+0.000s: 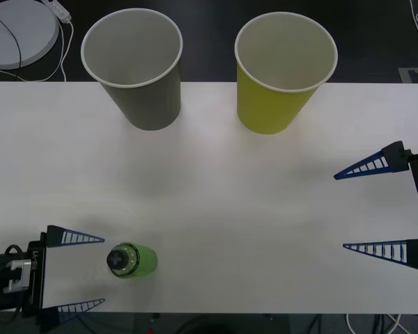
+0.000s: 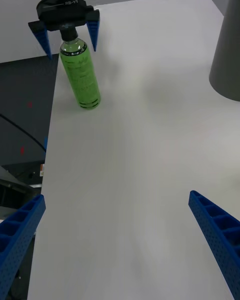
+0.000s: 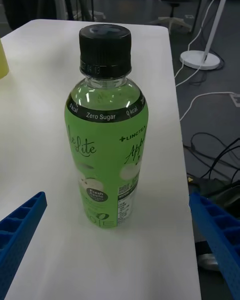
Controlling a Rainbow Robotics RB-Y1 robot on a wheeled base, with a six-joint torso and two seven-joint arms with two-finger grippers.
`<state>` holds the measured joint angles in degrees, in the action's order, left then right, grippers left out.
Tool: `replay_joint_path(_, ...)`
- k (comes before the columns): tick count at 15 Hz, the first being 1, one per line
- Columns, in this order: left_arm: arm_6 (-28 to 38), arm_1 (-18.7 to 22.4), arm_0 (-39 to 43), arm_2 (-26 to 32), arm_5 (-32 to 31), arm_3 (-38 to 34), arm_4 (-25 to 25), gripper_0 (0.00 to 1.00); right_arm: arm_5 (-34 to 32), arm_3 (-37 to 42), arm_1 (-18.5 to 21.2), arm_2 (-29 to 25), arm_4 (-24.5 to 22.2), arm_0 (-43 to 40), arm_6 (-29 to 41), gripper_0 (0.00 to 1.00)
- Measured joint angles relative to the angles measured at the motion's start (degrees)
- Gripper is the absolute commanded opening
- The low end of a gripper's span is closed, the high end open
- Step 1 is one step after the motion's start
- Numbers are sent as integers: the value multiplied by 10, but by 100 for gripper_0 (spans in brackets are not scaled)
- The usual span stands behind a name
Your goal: Put the can into the green bin and the plastic bottle into the gray bin
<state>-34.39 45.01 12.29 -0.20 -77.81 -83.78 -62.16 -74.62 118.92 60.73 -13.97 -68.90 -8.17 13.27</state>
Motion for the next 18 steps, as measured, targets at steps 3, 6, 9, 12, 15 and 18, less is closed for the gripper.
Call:
replay_joint_path(3, 1, -1, -3, -11, 4, 0, 10, 100, 0, 0, 0, 0, 0, 0, 0, 100)
replay_joint_path(6, 1, -12, -9, -15, 8, 0, 12, 100, 0, 0, 0, 0, 0, 0, 0, 100)
replay_joint_path(9, 4, -31, -15, -16, 10, -1, 5, 100, 0, 0, 0, 0, 0, 0, 0, 100)
replay_joint_path(12, 8, -46, -23, -16, 13, 0, -6, 100, 0, 0, 0, 0, 0, 0, 0, 100)
replay_joint_path(15, 14, -61, -30, -16, 20, 0, -15, 100, 0, 0, 0, 0, 0, 0, 0, 100)
replay_joint_path(18, 21, -77, -38, -18, 22, -2, -27, 100, 0, 0, 0, 0, 0, 0, 0, 100)
